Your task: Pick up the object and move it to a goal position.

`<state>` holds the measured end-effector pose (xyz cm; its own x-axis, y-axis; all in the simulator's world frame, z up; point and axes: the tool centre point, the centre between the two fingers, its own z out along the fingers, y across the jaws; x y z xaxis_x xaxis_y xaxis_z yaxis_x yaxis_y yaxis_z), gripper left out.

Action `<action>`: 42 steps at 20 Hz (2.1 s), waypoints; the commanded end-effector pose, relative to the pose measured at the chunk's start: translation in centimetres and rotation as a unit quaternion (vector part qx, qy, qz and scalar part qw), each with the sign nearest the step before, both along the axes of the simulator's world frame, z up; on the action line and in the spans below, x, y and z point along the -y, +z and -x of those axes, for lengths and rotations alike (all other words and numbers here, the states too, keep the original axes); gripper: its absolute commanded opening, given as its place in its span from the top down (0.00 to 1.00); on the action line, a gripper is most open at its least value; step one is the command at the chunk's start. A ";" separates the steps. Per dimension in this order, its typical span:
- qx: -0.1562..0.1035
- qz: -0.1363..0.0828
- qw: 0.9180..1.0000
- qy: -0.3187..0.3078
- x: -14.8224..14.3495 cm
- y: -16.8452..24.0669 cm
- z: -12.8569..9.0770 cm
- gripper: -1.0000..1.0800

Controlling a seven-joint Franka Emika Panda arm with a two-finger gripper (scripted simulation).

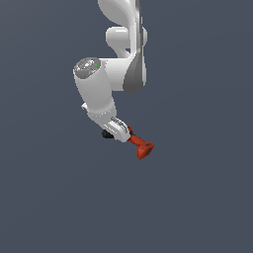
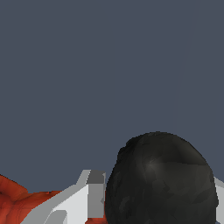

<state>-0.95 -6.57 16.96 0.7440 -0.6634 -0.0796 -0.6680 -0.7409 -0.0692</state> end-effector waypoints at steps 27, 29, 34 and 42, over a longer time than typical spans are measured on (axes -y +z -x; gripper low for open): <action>0.004 -0.002 1.000 0.000 -7.7 14.3 -9.9 1.00; 0.004 -0.002 1.000 0.000 -7.8 14.4 -10.0 1.00; -0.001 -0.001 1.000 0.000 -7.8 14.0 -9.9 1.00; -0.001 -0.001 1.000 0.000 -8.3 16.7 -9.4 1.00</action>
